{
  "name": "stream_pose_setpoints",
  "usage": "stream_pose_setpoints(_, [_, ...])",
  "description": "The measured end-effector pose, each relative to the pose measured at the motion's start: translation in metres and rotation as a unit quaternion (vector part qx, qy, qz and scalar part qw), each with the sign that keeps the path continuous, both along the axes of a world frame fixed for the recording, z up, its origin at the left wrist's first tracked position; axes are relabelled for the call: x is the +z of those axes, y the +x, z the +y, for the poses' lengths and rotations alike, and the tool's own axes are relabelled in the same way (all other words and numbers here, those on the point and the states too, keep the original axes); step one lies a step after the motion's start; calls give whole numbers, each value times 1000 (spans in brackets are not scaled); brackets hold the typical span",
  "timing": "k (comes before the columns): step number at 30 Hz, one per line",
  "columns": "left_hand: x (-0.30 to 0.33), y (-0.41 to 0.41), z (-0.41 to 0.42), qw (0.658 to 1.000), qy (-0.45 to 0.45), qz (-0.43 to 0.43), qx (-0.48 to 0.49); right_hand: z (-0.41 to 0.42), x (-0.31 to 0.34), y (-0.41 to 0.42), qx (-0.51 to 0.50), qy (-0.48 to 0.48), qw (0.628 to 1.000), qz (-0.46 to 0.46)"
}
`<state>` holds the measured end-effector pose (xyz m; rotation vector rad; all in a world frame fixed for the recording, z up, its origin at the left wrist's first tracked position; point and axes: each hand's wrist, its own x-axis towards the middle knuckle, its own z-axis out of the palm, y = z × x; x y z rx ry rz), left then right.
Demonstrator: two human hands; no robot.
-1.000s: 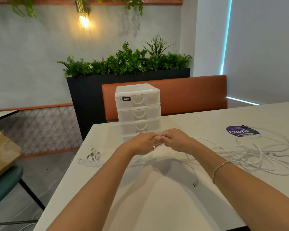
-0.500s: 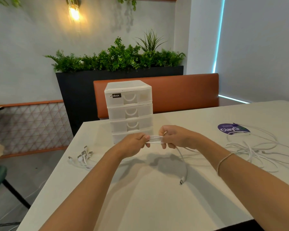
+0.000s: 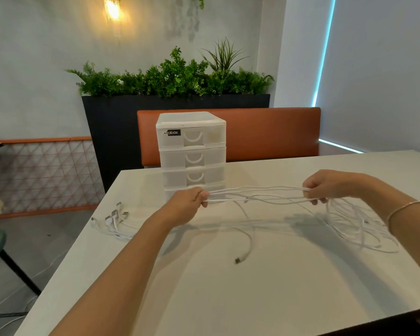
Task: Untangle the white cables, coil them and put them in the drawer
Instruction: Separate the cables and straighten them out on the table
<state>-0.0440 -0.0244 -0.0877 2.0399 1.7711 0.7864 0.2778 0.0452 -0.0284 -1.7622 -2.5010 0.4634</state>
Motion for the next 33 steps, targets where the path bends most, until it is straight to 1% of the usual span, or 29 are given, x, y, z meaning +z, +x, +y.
stream_pose_setpoints(1, [0,-1,1,1000,-1,5,1,5,0,11,-13,1,1000,-15])
stream_pose_setpoints(2, [0,-3,1,1000,0,8,4,9,-1,22,-29,6,998,-50])
stream_pose_setpoints(5, [-1,-14,2,1000,5,2,27,12,-2,54,-94,29,977,-192])
stream_pose_setpoints(7, [-3,-19,3,999,4,5,33,11,-1,73,-130,57,963,-229])
stream_pose_setpoints(8, [-4,-18,4,999,1,7,32,10,0,79,-152,82,956,-238])
stream_pose_setpoints(10, [-5,-11,6,1000,-3,12,27,12,0,86,-225,160,933,-232])
stream_pose_setpoints(11, [-5,-8,7,1000,-3,14,26,14,0,87,-256,220,915,-219])
stream_pose_setpoints(13, [-6,-5,7,1000,-1,15,28,18,1,86,-288,341,877,-179])
stream_pose_setpoints(14, [-7,-7,8,999,-1,13,31,21,4,84,-295,378,863,-159])
stream_pose_setpoints(15, [-8,-8,8,999,0,12,34,22,8,82,-316,365,865,-138])
stream_pose_setpoints(16, [-9,-9,8,999,-1,11,37,23,12,77,-344,322,874,-121])
stream_pose_setpoints(18, [-9,-9,7,999,-2,9,37,24,11,69,-373,198,896,-135])
stream_pose_setpoints(19, [-9,-8,7,999,-1,10,35,22,9,65,-371,162,903,-143])
stream_pose_setpoints(22, [-6,-4,5,999,4,11,29,22,7,53,-340,138,920,-135])
stream_pose_setpoints(24, [-5,-2,3,1000,4,12,28,19,10,43,-347,151,915,-137])
stream_pose_setpoints(26, [-5,-2,2,1000,2,13,25,20,12,32,-347,171,908,-160])
stream_pose_setpoints(28, [-5,-3,2,1000,0,11,24,19,10,8,-307,199,922,-124])
stream_pose_setpoints(30, [-4,-2,2,1000,-1,13,20,6,11,-37,-205,219,953,-51])
stream_pose_setpoints(32, [-3,-1,1,1000,2,16,16,-14,12,-89,-39,204,978,9])
stream_pose_setpoints(33, [-2,0,0,1000,4,16,13,-23,11,-110,37,189,981,32])
